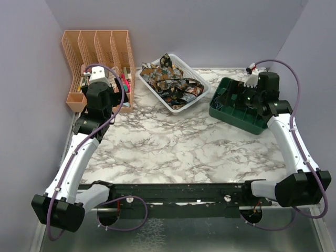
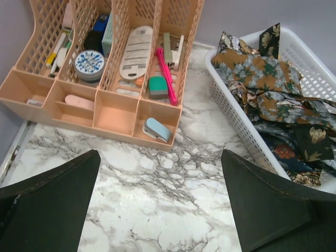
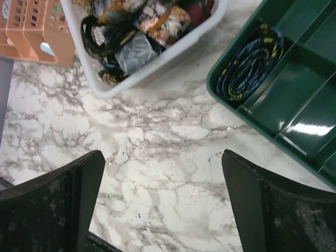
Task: Roll the ties
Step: Pick up the tie from the bin.
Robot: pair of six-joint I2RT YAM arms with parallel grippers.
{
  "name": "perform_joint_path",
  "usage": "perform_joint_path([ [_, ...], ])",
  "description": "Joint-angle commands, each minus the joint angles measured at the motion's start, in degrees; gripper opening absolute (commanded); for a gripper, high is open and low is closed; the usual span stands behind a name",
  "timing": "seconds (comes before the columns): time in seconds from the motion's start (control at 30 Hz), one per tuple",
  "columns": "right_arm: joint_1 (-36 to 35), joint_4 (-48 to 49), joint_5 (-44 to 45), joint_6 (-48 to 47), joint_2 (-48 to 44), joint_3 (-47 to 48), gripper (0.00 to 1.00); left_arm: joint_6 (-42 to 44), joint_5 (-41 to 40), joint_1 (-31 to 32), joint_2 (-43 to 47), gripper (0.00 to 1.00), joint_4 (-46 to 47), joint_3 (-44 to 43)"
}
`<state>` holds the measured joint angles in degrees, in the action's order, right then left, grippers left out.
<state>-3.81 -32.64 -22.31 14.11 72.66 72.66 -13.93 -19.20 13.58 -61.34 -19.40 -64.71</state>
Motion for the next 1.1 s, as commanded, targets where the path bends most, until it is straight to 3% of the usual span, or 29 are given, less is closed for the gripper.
perform_joint_path([
  [0.0,-0.32,0.03,-3.33,3.19,-0.07,-4.49,1.00,-6.03,-4.17,-0.14,2.01,0.99,-0.46,3.79],
  [0.17,-0.33,-0.41,5.74,8.16,-0.28,-11.13,1.00,-10.87,5.39,-0.14,3.04,0.99,-0.74,8.11],
  [0.3,-0.37,1.05,4.63,9.61,0.81,-13.47,1.00,-25.41,6.05,-0.51,3.25,0.99,-7.98,10.45],
  [0.63,-0.78,9.73,-7.51,13.38,6.32,-16.14,1.00,-18.33,20.42,-1.28,3.70,0.99,-3.52,16.45],
  [0.8,-1.25,9.35,-5.09,13.24,9.44,-13.07,1.00,-16.88,22.90,-1.24,2.85,0.99,-4.07,17.24],
  [0.97,-1.37,6.80,5.25,14.29,14.57,-9.34,1.00,-16.87,23.39,-1.23,2.28,0.99,-3.98,18.87],
  [1.07,-1.42,10.02,5.46,12.96,18.10,-8.41,1.00,-16.70,23.86,-1.32,1.71,0.99,-3.87,19.25],
])
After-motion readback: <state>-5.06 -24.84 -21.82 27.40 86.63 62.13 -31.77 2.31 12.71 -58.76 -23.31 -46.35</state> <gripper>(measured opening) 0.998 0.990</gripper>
